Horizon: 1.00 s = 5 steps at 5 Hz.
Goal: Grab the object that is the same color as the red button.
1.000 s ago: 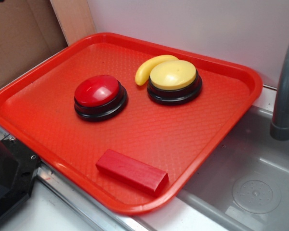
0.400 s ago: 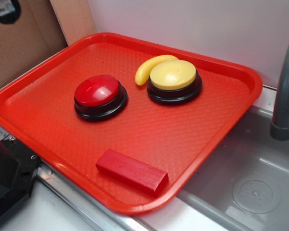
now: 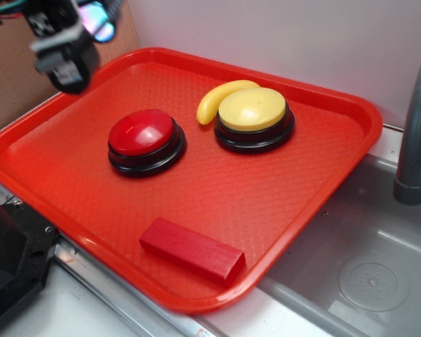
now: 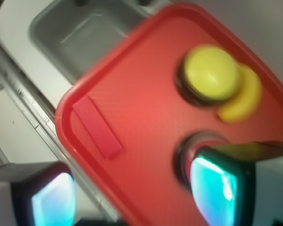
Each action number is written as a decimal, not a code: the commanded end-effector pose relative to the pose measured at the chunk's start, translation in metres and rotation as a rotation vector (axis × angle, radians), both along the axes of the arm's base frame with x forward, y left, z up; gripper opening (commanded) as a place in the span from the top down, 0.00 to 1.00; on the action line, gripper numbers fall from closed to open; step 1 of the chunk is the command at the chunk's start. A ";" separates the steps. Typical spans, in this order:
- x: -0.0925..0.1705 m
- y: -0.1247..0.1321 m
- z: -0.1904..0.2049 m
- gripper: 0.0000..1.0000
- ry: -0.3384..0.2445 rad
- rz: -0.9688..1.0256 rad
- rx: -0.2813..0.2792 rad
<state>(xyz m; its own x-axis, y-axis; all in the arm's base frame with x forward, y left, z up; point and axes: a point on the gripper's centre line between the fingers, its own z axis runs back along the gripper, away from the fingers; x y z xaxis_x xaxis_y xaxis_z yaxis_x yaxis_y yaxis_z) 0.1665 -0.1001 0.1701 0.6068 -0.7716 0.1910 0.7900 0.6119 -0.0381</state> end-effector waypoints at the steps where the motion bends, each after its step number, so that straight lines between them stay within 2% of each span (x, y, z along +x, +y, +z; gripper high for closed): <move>1: 0.005 -0.048 -0.046 0.00 -0.092 -0.452 -0.002; 2: -0.002 -0.062 -0.074 0.00 -0.065 -0.528 -0.041; 3: -0.013 -0.067 -0.093 0.00 -0.055 -0.544 -0.030; 4: -0.018 -0.069 -0.111 0.00 -0.040 -0.546 0.004; 5: -0.017 -0.069 -0.123 0.00 -0.040 -0.520 0.018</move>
<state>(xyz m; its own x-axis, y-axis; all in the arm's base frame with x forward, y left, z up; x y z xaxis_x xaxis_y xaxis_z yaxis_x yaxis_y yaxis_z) 0.1598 -0.1642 0.0409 0.1442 -0.9750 0.1691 0.9895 0.1443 -0.0121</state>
